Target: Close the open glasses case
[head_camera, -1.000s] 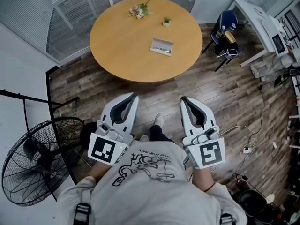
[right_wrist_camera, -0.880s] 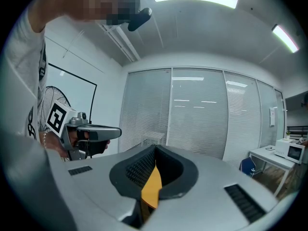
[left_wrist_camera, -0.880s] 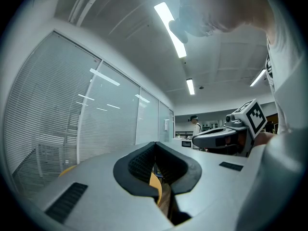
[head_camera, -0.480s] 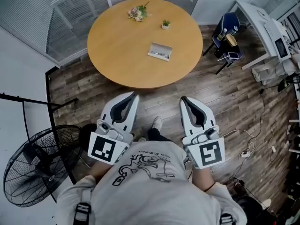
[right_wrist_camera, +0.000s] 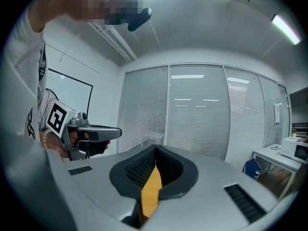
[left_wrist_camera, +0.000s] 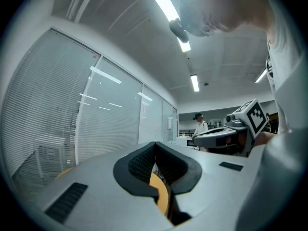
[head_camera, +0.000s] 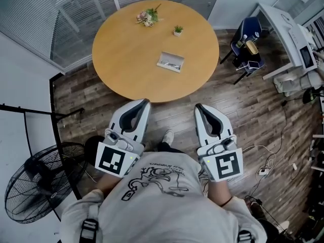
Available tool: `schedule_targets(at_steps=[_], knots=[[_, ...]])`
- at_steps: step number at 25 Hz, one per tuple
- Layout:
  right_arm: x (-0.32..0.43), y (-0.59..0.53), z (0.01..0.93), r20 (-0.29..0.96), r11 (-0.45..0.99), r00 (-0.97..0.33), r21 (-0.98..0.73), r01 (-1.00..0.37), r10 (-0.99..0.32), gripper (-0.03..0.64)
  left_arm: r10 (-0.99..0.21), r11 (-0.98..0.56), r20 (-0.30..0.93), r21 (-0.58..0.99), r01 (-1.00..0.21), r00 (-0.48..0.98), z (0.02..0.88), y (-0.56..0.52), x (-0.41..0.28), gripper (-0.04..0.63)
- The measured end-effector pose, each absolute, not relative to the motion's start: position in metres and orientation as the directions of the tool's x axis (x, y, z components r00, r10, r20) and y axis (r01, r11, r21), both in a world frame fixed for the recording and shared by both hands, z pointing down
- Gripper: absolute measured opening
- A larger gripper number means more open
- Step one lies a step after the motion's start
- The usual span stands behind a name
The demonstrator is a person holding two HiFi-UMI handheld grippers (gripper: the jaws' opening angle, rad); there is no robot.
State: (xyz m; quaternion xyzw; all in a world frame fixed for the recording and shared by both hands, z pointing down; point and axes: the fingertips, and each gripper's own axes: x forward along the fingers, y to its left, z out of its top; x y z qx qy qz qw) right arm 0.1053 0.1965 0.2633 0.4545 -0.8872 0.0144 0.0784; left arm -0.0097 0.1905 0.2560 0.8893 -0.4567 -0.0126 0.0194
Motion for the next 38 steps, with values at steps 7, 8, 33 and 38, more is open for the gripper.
schedule_targets(at_steps=[7,8,33,38], knots=[[0.131,0.168,0.271,0.185,0.590,-0.574,0.041,-0.806,-0.797,0.009,-0.818,-0.575,0.002,0.045,-0.817,0.575,0.257,0.161,0.013,0.021],[0.133,0.163,0.271,0.187,0.593,-0.577,0.038,-0.805,-0.795,0.009,-0.819,-0.573,0.004,0.044,-0.818,0.574,0.256,0.157,0.016,0.021],[0.181,0.116,0.276,0.146,0.600,-0.590,0.033,-0.799,-0.794,0.009,-0.823,-0.566,0.026,0.045,-0.823,0.567,0.269,0.115,0.065,0.021],[0.175,0.110,0.275,0.147,0.602,-0.592,0.032,-0.798,-0.792,0.009,-0.826,-0.562,0.026,0.047,-0.826,0.563,0.269,0.108,0.060,0.021]])
